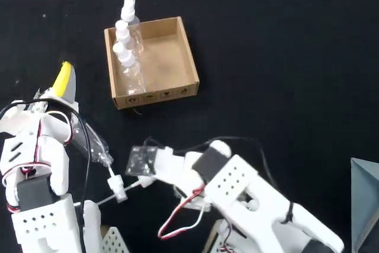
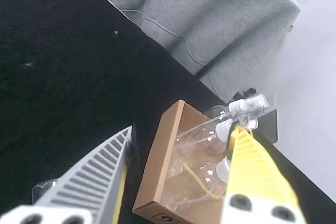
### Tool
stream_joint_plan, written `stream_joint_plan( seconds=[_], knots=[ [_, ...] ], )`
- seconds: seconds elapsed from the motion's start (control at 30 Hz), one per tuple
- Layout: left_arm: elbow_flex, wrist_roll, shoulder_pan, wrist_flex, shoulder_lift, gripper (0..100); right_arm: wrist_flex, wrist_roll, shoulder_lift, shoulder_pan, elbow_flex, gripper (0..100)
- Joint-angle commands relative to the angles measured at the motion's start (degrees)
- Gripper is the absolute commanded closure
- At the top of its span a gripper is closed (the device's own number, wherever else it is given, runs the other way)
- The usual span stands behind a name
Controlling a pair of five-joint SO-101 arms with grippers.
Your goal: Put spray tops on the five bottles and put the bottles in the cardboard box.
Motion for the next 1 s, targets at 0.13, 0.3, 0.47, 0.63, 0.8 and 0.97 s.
stream_joint_plan(
  seconds=[0.13, 0.3, 0.47, 0.63, 0.8, 0.97],
  knots=[
    [-1.2, 0.2, -0.4, -1.5, -1.0, 73, -4.3, -0.2, 2.2, -2.1, 1.3, 66.6],
    [-1.2, 0.2, -0.4, -1.5, -1.0, 73, -5.6, 0.1, 2.3, -2.4, 2.8, 66.6],
    [-1.2, 0.2, -0.4, -1.5, -1.0, 73, -9.7, 1.7, 3.4, -2.4, 6.5, 66.6],
    [-1.2, 0.2, -0.4, -1.5, -1.0, 73, -11.3, 1.8, 6.5, -2.2, 7.3, 66.6],
    [-1.2, 0.2, -0.4, -1.5, -1.0, 73, -13.0, 1.8, 11.6, -2.0, 7.3, 66.6],
    [-1.2, 0.2, -0.4, -1.5, -1.0, 73, -14.6, 1.8, 15.7, -2.0, 7.2, 66.6]
  ],
)
